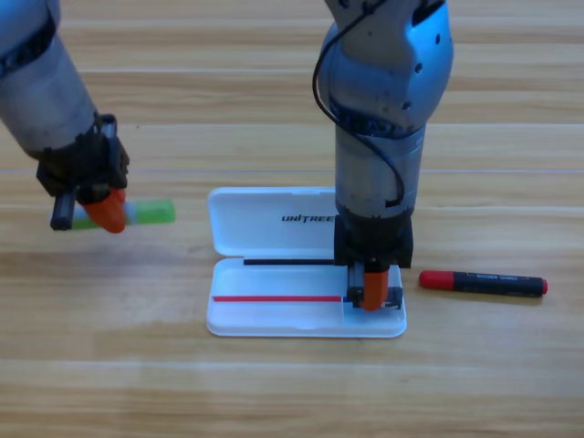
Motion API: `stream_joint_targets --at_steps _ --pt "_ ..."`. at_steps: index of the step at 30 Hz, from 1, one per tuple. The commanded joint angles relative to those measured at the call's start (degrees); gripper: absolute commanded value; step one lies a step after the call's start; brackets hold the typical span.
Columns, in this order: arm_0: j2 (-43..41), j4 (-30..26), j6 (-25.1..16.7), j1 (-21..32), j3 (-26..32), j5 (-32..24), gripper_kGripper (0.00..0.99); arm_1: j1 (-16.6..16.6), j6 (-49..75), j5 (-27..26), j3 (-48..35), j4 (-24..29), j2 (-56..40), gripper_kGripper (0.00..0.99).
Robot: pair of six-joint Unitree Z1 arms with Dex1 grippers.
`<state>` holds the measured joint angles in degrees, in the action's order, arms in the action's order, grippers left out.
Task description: Clean up eraser and pencils
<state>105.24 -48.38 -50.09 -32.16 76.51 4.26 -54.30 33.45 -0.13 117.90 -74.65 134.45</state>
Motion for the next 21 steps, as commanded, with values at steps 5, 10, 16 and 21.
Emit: stream_joint_targets --at_steps 5,10,16,21 --pt "-1.7 -3.7 1.6 -3.6 2.7 1.3 0.000 -1.0 0.6 0.6 0.3 -0.8 4.6 0.488" --pt "-2.2 -4.6 1.7 -4.0 3.2 1.4 0.000 -1.0 0.6 0.6 0.1 -0.8 2.7 0.755" --pt "-2.3 -4.9 1.8 -4.1 3.3 1.4 0.000 -1.0 0.6 -1.2 -0.7 -3.0 -4.6 0.779" --pt "-2.5 -6.6 2.4 -5.5 5.5 1.2 0.000 -1.0 0.3 -1.8 -6.5 -3.5 -13.6 0.779"
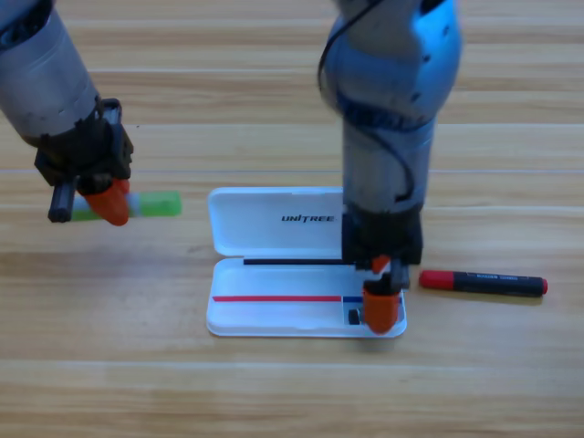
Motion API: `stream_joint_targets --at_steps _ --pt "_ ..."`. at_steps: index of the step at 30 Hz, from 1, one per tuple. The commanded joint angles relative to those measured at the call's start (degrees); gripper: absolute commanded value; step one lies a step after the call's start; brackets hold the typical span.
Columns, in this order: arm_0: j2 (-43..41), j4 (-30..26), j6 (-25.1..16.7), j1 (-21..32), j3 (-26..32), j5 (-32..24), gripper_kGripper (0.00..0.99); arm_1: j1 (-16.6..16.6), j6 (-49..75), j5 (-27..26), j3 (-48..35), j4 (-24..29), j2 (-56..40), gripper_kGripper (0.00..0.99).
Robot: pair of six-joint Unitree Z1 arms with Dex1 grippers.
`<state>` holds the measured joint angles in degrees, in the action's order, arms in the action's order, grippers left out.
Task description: Clean up eraser and pencils
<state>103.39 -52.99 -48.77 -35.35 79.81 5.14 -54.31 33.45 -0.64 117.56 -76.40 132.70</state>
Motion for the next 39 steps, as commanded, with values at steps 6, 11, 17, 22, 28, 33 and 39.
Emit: stream_joint_targets --at_steps 6,11,17,22,28,33,39 --pt "0.7 -6.5 3.6 -7.4 9.8 -0.4 0.000 1.8 0.3 -2.0 -22.3 2.7 -25.1 0.819" --pt "5.1 -7.7 5.7 -13.4 14.9 0.0 0.000 7.9 3.1 0.0 -37.2 15.5 -30.5 0.821" --pt "13.0 -7.5 7.3 -17.7 17.9 0.3 0.000 13.4 8.2 -1.0 -41.7 24.7 -23.8 0.821" --pt "17.2 -6.3 7.6 -18.7 17.8 0.4 0.000 14.9 11.4 -2.4 -41.3 28.3 -18.7 0.821" --pt "20.4 -4.5 7.7 -18.7 17.1 0.4 0.000 15.7 13.7 -2.4 -40.3 29.5 -13.5 0.818" --pt "21.7 -3.0 7.6 -18.7 16.3 0.2 0.000 16.3 14.7 -1.6 -40.1 30.8 -10.4 0.808" --pt "22.4 -1.9 7.6 -18.7 15.6 0.0 0.000 16.8 15.3 -0.8 -39.1 31.5 -7.9 0.650"
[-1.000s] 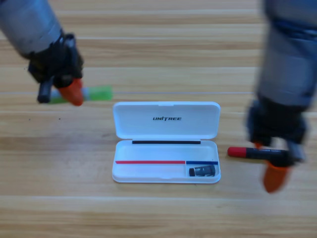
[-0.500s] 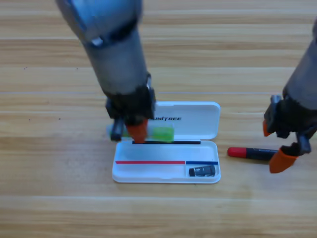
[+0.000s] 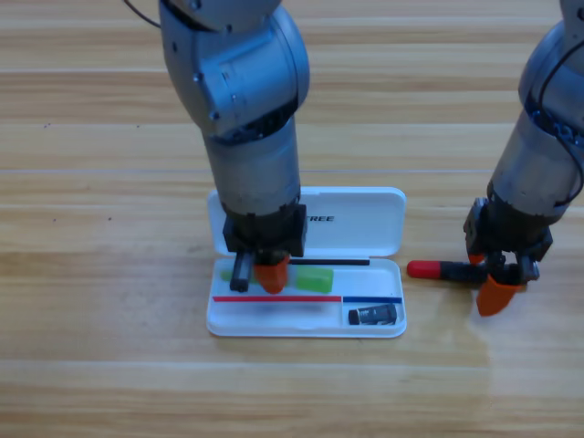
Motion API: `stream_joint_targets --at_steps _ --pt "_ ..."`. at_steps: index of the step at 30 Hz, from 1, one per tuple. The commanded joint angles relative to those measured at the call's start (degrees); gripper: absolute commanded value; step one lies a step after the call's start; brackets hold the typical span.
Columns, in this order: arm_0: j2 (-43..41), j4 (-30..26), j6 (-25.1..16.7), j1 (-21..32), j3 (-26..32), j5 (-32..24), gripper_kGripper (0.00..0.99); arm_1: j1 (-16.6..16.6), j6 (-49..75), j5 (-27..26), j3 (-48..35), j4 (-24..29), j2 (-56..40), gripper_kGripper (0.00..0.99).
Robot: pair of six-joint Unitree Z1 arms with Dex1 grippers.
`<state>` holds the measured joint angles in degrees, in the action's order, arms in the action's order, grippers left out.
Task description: Clean up eraser and pencils
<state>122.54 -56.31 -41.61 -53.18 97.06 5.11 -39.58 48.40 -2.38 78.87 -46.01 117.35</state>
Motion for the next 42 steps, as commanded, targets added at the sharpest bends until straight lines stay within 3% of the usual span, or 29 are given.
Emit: stream_joint_targets --at_steps 1,11,12,18,34,42 --pt "3.2 1.6 0.6 -0.9 -1.8 -0.1 0.000 2.1 0.5 1.0 -0.2 1.1 7.6 0.650" --pt "3.3 2.4 1.5 -0.9 -3.1 -1.1 0.000 2.3 0.6 1.8 1.8 1.1 10.4 0.647" --pt "3.3 2.4 1.6 -0.9 -3.1 -1.2 0.000 2.3 0.6 1.8 1.8 1.1 10.4 0.604" --pt "3.1 2.3 2.4 -0.9 -3.2 -1.7 0.000 2.4 1.2 1.2 1.6 0.9 9.7 0.012" --pt "2.5 1.8 3.4 -0.7 -2.7 -2.0 0.000 2.3 6.7 1.2 -2.4 -10.9 -17.1 0.000" --pt "2.6 1.8 3.6 -0.5 -2.6 -2.1 0.000 0.6 6.4 0.8 -3.6 -12.0 -19.4 0.000"
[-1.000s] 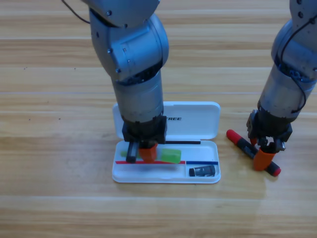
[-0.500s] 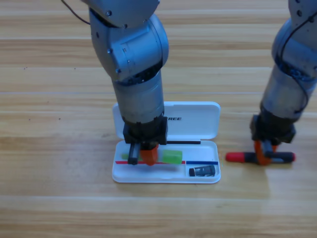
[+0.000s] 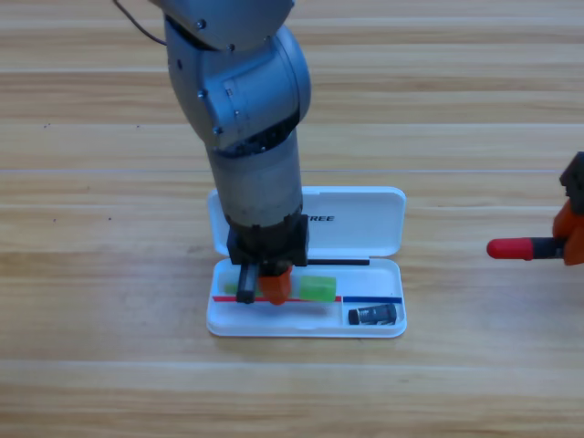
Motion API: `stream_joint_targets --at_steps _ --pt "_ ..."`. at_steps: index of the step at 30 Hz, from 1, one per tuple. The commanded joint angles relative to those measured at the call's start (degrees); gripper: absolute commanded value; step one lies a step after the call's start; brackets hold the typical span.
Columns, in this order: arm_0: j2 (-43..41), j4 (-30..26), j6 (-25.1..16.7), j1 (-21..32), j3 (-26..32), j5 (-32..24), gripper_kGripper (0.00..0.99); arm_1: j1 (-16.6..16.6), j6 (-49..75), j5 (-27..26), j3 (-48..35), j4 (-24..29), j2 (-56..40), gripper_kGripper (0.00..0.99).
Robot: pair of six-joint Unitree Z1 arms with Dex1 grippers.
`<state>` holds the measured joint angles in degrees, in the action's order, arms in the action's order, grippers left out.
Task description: Clean up eraser and pencils
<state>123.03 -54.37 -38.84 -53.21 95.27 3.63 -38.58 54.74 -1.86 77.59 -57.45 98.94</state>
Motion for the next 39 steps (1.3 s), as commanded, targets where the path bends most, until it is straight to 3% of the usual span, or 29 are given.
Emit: stream_joint_targets --at_steps 1,17,18,20,22,24,29,39 --pt "2.2 -0.1 0.9 -0.5 -0.8 -0.6 0.000 -0.4 -0.1 0.2 -2.4 -0.6 -0.8 0.000" --pt "2.5 -0.1 1.4 -0.4 -1.0 -0.6 0.000 -1.2 -1.5 -1.0 -3.8 -0.6 -1.5 0.000" --pt "2.6 -0.1 1.5 -0.4 -1.0 -0.6 0.063 -1.2 -1.5 -1.0 -3.9 -0.6 -1.5 0.000" --pt "2.6 -0.1 1.5 -0.4 -1.0 -0.6 0.379 -1.2 -1.5 -1.0 -3.9 -0.6 -1.6 0.000" --pt "2.7 -0.2 1.6 -0.4 -1.0 -0.6 0.611 -1.2 -1.7 -1.0 -3.9 -0.6 -1.6 0.000" --pt "2.7 -0.2 1.6 -0.4 -1.2 -0.6 0.761 -1.2 -1.7 -1.0 -3.9 -0.6 -1.7 0.000" --pt "2.7 -0.2 1.7 -0.4 -1.2 -0.5 0.905 -2.0 -2.3 -0.9 -3.7 -0.6 -2.0 0.000" --pt "1.4 -0.9 1.7 -0.4 -1.3 -0.5 0.985 -8.1 -5.2 -0.6 -0.3 -1.3 -1.2 0.000"
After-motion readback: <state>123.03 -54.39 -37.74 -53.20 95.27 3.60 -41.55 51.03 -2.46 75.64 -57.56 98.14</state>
